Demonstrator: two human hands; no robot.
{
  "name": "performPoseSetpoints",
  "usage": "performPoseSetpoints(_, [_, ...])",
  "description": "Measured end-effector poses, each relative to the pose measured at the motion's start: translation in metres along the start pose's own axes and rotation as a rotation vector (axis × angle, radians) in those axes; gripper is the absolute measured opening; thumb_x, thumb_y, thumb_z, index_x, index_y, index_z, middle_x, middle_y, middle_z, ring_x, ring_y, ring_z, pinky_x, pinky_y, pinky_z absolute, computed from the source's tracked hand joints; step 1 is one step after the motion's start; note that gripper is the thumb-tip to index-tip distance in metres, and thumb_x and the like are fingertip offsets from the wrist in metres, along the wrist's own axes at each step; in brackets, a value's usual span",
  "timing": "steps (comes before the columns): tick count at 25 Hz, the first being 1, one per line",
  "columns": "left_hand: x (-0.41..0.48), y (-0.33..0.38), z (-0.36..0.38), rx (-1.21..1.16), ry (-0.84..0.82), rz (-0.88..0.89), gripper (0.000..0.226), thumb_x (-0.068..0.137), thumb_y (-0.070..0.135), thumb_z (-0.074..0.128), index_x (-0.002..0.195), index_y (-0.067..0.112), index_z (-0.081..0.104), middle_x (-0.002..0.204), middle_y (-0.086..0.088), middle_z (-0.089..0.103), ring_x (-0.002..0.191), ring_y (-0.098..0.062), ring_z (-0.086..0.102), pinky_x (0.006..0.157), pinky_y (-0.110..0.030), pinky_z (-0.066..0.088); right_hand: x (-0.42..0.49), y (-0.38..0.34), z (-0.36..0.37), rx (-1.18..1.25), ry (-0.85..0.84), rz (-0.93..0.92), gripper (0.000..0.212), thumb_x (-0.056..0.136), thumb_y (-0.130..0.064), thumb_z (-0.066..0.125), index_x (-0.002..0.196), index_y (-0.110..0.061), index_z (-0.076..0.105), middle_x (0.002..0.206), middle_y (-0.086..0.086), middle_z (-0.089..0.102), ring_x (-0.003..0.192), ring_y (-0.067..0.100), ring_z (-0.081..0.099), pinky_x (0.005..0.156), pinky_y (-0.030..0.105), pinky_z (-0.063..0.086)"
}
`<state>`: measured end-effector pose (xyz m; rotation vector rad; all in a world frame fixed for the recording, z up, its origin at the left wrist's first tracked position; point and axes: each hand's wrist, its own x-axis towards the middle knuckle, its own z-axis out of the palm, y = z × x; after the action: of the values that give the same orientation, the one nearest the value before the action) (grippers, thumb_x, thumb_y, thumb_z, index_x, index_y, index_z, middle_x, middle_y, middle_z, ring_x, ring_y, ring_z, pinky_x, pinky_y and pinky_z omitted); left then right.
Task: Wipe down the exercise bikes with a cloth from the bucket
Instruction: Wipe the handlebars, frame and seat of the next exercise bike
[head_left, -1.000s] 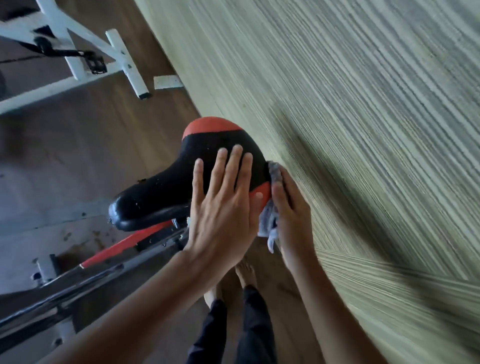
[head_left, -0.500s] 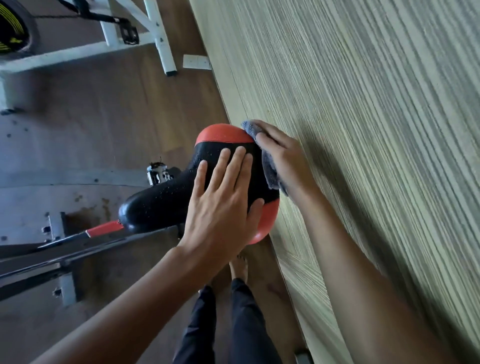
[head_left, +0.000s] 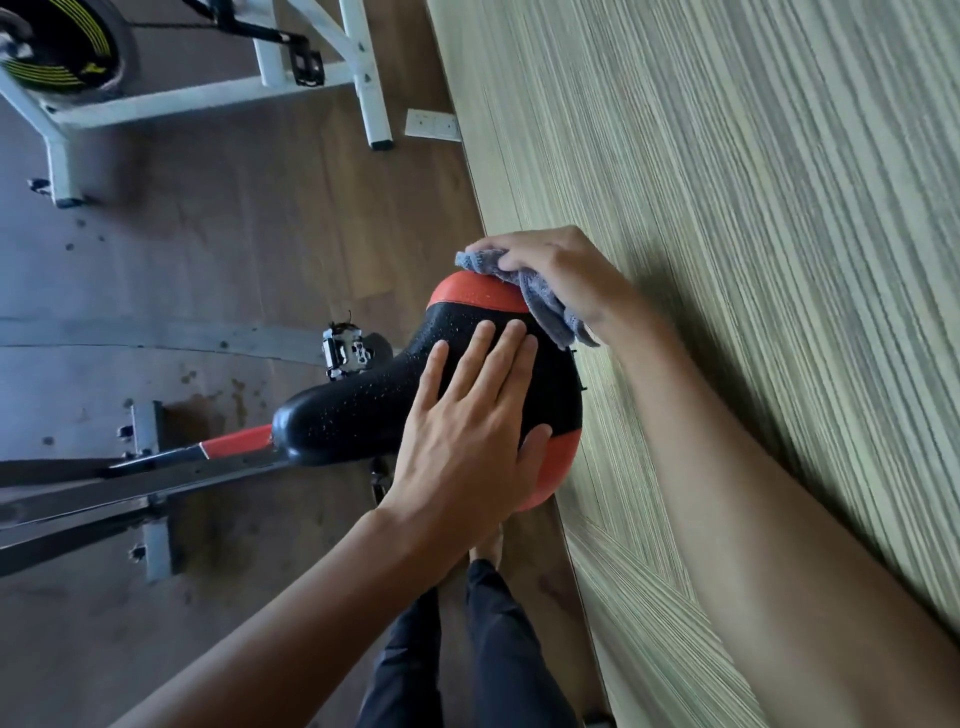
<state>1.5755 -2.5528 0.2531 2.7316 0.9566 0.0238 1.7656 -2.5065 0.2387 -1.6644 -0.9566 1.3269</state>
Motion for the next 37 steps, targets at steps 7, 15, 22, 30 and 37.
performPoseSetpoints(7, [0.000, -0.004, 0.002, 0.007, -0.007, 0.014, 0.074, 0.087, 0.049, 0.046, 0.151, 0.012, 0.038, 0.160, -0.003, 0.032, 0.149, -0.021, 0.026, 0.120, -0.049, 0.026, -0.002, 0.003, 0.006, 0.084, 0.017, 0.040, 0.033, 0.093, -0.009, 0.051, 0.111, -0.016, 0.077, 0.111, 0.000, 0.076, 0.113, 0.018, 0.068, 0.109, 0.037, 0.047])
performPoseSetpoints(15, [-0.008, -0.004, 0.005, -0.035, -0.005, 0.027, 0.073, 0.090, 0.046, 0.049, 0.152, 0.011, 0.035, 0.161, -0.002, 0.029, 0.151, -0.021, 0.021, 0.122, -0.048, 0.020, -0.115, 0.074, 0.059, 0.611, 0.550, 0.038, 0.034, 0.105, -0.018, 0.046, 0.135, -0.017, 0.061, 0.139, 0.001, 0.062, 0.133, 0.014, 0.054, 0.116, 0.037, 0.037])
performPoseSetpoints(22, [-0.013, -0.014, -0.013, -0.132, 0.047, -0.041, 0.069, 0.095, 0.043, 0.049, 0.154, 0.011, 0.031, 0.162, -0.008, 0.025, 0.152, -0.024, 0.017, 0.124, -0.048, 0.006, -0.105, 0.052, 0.053, 0.060, 0.695, 0.020, 0.037, 0.103, -0.019, 0.045, 0.136, -0.016, 0.060, 0.134, -0.004, 0.063, 0.128, 0.005, 0.054, 0.114, 0.037, 0.041])
performPoseSetpoints(30, [-0.058, -0.079, -0.025, -0.136, 0.047, -0.080, 0.059, 0.092, 0.020, 0.067, 0.147, 0.013, 0.046, 0.152, -0.006, 0.045, 0.143, -0.025, 0.037, 0.121, -0.044, 0.024, -0.154, 0.055, 0.118, -0.574, 0.655, -0.356, 0.038, 0.101, -0.007, 0.056, 0.138, -0.002, 0.056, 0.148, 0.016, 0.049, 0.143, 0.032, 0.040, 0.117, 0.046, 0.035])
performPoseSetpoints(37, [-0.054, -0.080, -0.023, -0.121, 0.108, -0.043, 0.056, 0.089, 0.019, 0.062, 0.143, 0.011, 0.050, 0.148, -0.010, 0.050, 0.138, -0.029, 0.046, 0.116, -0.045, 0.032, -0.175, 0.079, 0.139, -0.694, 0.687, -0.347, 0.039, 0.100, -0.008, 0.059, 0.139, -0.007, 0.058, 0.151, 0.016, 0.047, 0.147, 0.037, 0.033, 0.116, 0.053, 0.034])
